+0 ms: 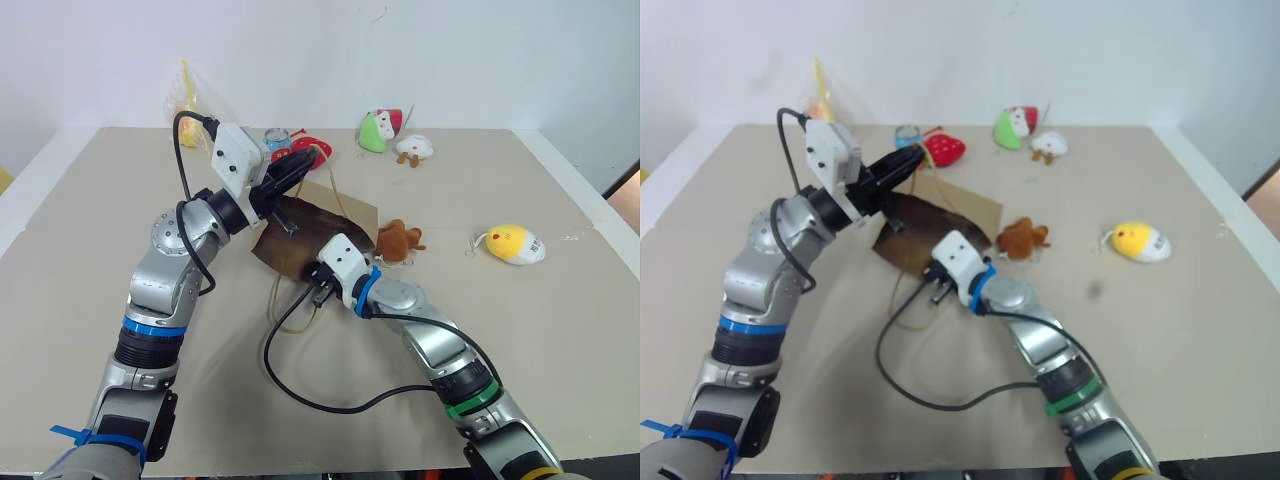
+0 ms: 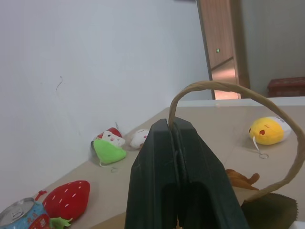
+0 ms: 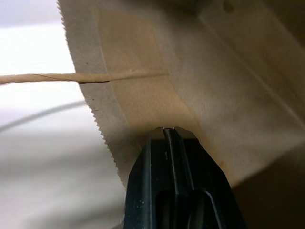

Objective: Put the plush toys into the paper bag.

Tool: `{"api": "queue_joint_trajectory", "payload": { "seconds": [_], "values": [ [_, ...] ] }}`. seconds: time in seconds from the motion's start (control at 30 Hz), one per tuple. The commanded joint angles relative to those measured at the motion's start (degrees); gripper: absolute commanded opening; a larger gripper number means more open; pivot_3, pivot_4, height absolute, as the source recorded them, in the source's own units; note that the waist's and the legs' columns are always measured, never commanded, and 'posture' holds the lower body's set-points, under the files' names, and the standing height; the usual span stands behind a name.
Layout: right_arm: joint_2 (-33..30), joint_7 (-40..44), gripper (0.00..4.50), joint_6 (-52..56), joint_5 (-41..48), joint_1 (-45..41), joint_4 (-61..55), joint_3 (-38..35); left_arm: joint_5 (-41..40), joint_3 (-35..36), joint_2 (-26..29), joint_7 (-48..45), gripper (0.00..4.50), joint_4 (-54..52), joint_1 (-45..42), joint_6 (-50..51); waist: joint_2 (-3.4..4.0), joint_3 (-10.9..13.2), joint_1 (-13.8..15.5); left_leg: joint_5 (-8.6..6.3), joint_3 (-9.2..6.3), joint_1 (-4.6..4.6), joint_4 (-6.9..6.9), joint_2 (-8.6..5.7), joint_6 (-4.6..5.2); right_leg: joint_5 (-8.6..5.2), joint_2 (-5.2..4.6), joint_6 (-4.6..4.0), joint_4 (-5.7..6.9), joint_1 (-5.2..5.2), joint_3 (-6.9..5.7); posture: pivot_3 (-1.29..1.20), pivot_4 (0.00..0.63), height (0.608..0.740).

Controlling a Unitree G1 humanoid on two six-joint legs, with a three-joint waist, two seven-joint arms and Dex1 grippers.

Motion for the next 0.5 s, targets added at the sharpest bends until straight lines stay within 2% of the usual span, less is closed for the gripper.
{"api": "queue_joint_trajectory", "payload": {
  "seconds": [0.03,0.3,0.5],
  "values": [
    [1.1,-0.1,0.03,-2.0,-1.1,-0.7,-0.4,-0.8,0.0,1.6,0.3,0.7,0.0,-0.8,-1.7,-0.2,0.0,0.0,0.0,0.0,0.0,0.0,0.0,0.0,0.0,0.0,0.0,0.0,0.0,0.0,0.0,0.0,0.15,0.74],
    [1.2,0.7,0.03,-4.0,-3.5,-0.7,0.6,-0.8,-0.6,3.1,-0.5,2.3,0.0,0.3,-5.5,0.3,0.0,0.0,-0.1,0.0,0.02,0.0,0.0,-0.01,0.0,0.01,-0.02,0.02,0.0,0.0,0.03,0.0,0.15,0.74],
    [1.6,0.9,0.03,-3.8,-3.7,-0.5,0.0,-1.5,-1.4,4.5,-1.2,5.2,0.0,-0.3,-4.6,3.1,0.0,0.0,-0.2,0.0,0.02,-0.01,-0.01,0.0,0.0,0.01,-0.01,0.02,0.0,-0.01,0.04,0.0,0.15,0.74]
  ]
}}
